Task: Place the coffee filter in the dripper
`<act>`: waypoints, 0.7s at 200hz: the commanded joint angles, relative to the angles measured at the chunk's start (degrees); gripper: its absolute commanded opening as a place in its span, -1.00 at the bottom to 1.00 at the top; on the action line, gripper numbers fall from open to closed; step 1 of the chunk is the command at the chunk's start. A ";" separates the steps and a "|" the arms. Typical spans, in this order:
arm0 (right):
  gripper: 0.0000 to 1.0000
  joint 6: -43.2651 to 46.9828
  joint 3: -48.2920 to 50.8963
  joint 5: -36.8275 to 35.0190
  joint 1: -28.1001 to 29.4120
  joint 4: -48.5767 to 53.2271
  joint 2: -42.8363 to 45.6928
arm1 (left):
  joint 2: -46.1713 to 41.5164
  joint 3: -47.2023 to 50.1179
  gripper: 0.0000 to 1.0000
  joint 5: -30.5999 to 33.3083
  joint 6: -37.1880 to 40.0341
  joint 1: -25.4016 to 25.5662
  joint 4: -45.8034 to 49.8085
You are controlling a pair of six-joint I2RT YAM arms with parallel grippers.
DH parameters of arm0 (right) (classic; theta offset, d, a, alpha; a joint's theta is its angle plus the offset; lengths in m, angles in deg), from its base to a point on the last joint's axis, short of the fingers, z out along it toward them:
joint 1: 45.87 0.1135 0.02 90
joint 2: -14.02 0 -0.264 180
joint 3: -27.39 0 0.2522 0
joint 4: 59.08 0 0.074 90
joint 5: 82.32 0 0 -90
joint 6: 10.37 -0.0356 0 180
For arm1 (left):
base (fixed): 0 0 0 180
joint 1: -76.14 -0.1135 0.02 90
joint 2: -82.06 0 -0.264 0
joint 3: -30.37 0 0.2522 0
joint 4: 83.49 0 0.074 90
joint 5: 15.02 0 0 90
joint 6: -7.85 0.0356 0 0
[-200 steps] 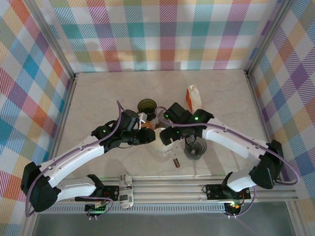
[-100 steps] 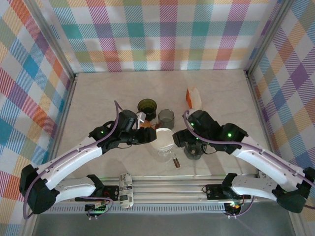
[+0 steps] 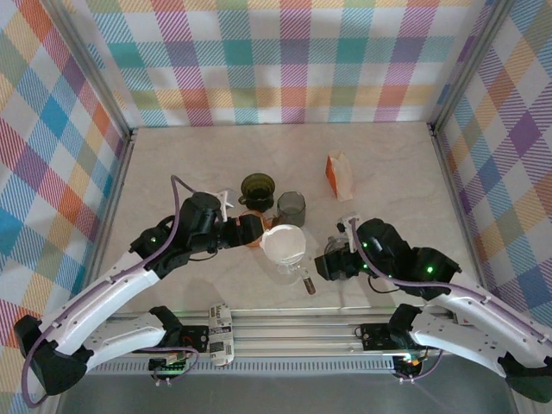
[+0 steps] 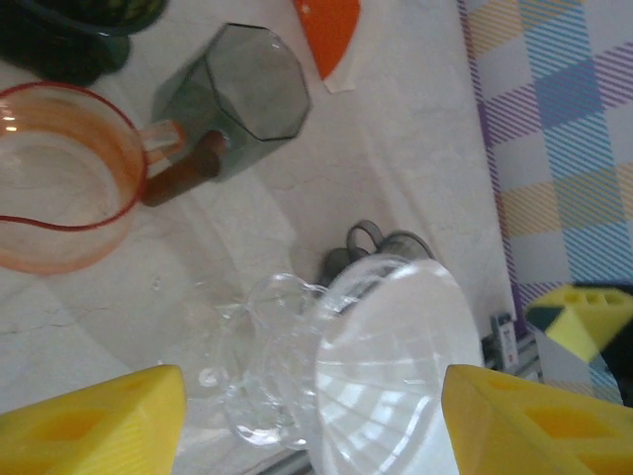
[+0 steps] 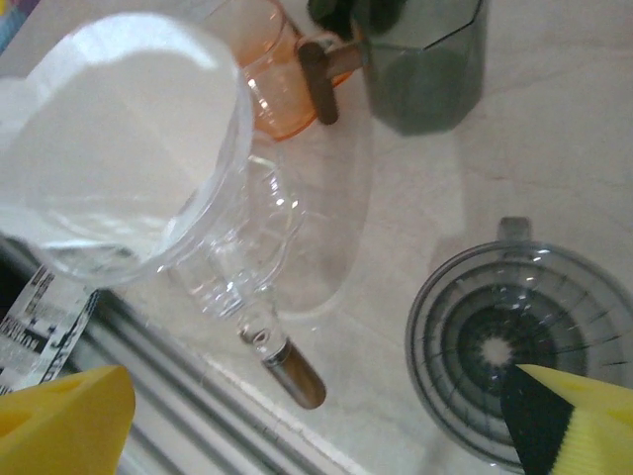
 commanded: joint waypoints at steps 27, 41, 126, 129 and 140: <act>0.84 1.15 4.54 6.69 -0.17 -0.92 1.97 | 7.96 5.09 0.23 -2.63 -0.24 -8.73 -5.71; 0.82 1.20 5.43 6.91 -0.17 -0.99 2.31 | 11.61 5.71 0.21 -2.15 -0.14 -10.24 -7.78; 0.79 1.01 7.64 6.33 -0.17 -0.54 5.28 | 23.24 3.31 -0.06 5.45 2.24 -15.35 -10.40; 0.79 0.98 7.63 6.33 -0.17 -0.47 5.16 | 23.63 3.23 -0.06 4.93 2.68 -15.35 -10.61; 0.79 1.05 7.78 6.25 -0.17 -0.66 4.93 | 24.72 2.78 -0.05 2.95 4.04 -15.31 -11.51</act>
